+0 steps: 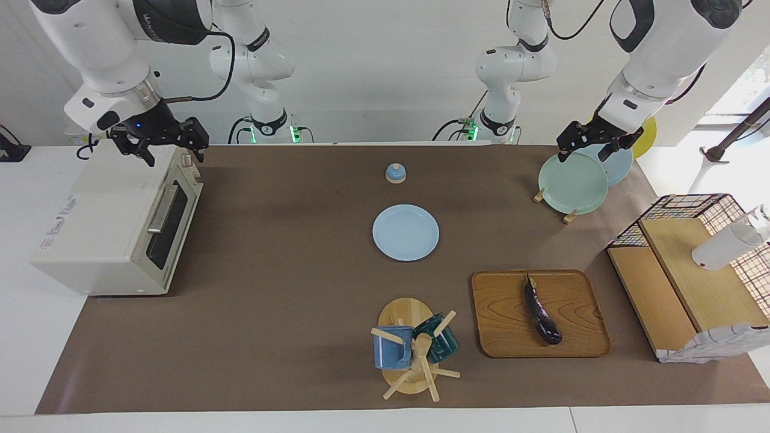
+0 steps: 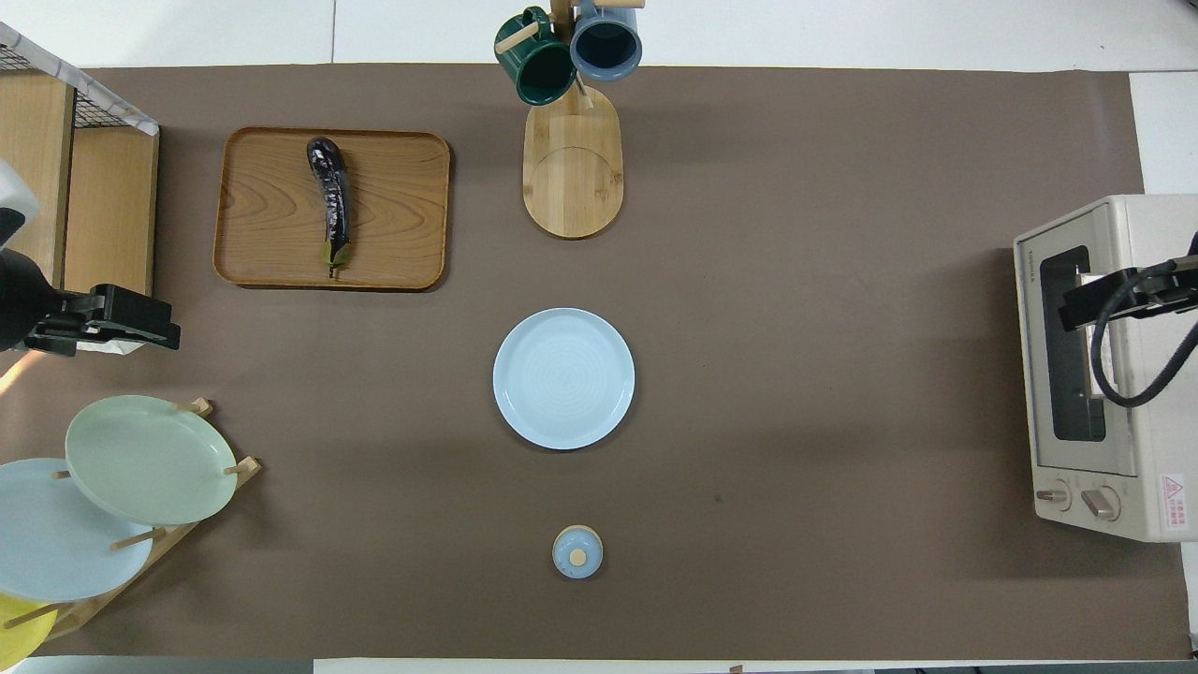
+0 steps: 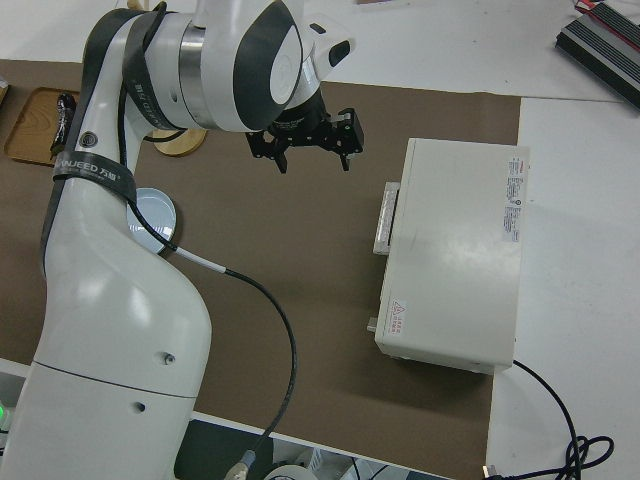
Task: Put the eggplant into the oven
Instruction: 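Move the left gripper toward the purple eggplant on the wooden tray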
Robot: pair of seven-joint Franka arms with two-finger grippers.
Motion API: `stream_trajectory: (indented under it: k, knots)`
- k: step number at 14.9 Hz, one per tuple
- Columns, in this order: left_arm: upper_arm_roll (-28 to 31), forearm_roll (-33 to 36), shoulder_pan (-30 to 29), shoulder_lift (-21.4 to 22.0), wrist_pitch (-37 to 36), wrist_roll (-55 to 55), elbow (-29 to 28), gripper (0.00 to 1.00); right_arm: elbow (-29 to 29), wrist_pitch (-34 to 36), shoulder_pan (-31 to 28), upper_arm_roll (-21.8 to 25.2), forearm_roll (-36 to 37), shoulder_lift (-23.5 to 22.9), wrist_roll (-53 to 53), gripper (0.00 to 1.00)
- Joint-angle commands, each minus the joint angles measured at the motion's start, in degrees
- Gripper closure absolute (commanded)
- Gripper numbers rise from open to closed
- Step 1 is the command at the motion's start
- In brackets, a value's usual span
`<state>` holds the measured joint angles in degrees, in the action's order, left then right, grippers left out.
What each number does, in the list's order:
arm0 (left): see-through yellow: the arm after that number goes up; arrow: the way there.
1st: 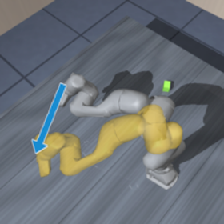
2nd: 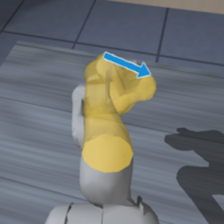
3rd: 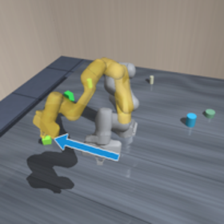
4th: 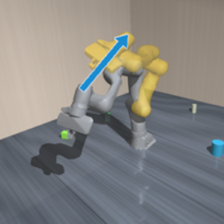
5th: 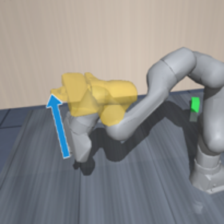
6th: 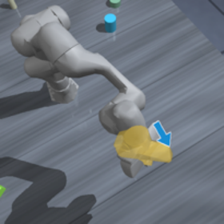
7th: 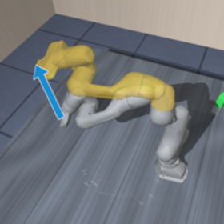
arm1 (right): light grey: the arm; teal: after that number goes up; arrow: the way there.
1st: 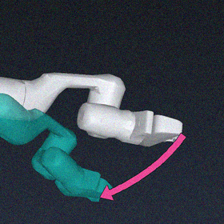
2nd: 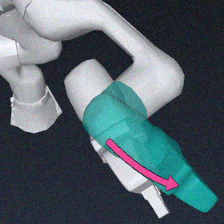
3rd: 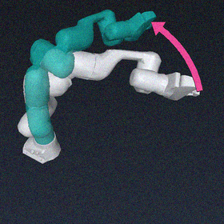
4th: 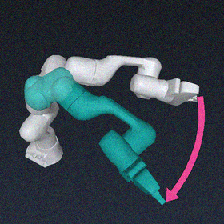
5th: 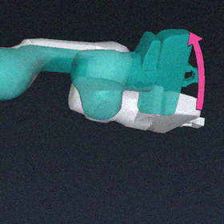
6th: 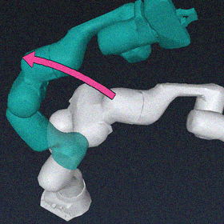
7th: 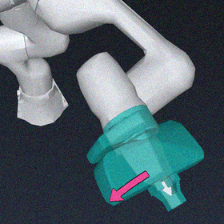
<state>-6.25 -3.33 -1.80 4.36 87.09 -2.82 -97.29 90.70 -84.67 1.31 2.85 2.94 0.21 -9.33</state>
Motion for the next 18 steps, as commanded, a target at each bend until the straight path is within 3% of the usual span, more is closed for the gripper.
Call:
stream_trajectory:
  k: [1, 12, 18]
  knots:
    - [-0.43, 0.87, -0.04, 0.82, 0.98, 0.53, -0.97, 0.0, 0.09, 0.47, -0.26, -0.3, -1.71, 0.58, 2.02, 0.0]
    - [-0.69, 0.52, -0.04, 0.21, 6.69, 0.27, -0.97, 0.0, 0.71, -2.87, -0.17, -0.39, -1.71, 0.59, 11.17, 0.0]
    - [-0.95, -0.01, 0.22, -8.74, 10.54, 0.27, 1.84, 0.0, 0.88, -2.78, -0.35, -0.39, -1.71, 0.67, 10.99, 0.0]
